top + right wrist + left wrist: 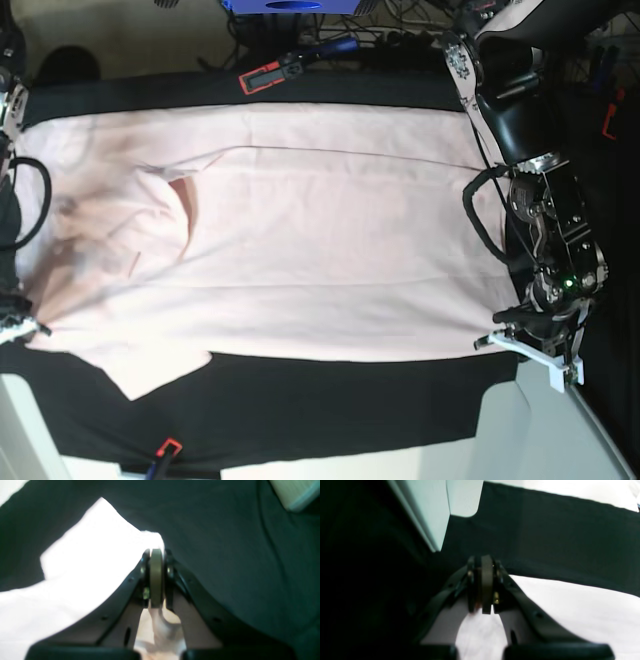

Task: Fold the T-shirt properly
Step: 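Pull the held shirt side across the body with both grippers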

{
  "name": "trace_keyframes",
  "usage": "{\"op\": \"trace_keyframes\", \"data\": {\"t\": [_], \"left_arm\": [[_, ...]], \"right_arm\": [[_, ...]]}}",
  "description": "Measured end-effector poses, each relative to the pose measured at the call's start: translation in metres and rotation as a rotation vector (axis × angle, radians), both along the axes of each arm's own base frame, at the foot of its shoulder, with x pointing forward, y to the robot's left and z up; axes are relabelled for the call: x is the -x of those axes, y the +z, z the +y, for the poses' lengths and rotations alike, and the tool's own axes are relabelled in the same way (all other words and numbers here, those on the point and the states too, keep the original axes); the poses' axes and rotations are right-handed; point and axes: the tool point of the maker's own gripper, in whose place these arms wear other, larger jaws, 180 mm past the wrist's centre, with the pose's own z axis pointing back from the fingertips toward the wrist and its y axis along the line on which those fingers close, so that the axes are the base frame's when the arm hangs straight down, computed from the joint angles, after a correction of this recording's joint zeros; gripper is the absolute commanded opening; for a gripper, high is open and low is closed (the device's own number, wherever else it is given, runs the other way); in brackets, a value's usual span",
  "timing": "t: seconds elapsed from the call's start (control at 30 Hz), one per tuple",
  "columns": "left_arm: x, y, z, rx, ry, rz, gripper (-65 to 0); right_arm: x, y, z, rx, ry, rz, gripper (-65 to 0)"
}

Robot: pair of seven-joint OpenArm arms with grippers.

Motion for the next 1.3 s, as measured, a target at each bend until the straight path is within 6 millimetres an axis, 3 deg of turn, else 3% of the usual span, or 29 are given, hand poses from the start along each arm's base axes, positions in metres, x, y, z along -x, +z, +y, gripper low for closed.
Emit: {"op": "trace_keyframes", "data": {"t": [0.17, 0.43, 0.6, 0.83, 1.3], "left_arm": [[0.015, -0.010, 0.001, -0.009, -0.001, 0.022, -65.0], [0.035, -0.006, 0.002, -0.044, -0.003, 0.014, -65.0], [0.053, -0.022, 0.002, -0.046, -0.004, 0.057, -65.0], [0.084, -0.047, 0.002, -0.053, -0.007, 0.130, -65.0], [0.119, -0.084, 0.000, -0.047, -0.016, 0.242, -65.0]], "right_arm": [[0.013, -0.013, -0.001, 0.005, -0.003, 0.017, -65.0], [0.036, -0.035, -0.001, 0.005, -0.003, 0.072, -65.0], [0.040, -0.038, -0.001, 0.006, -0.004, 0.080, -65.0], [0.071, -0.061, -0.004, 0.012, -0.004, 0.147, -65.0], [0.112, -0.091, -0.002, -0.007, -0.017, 0.221, -65.0]]}}
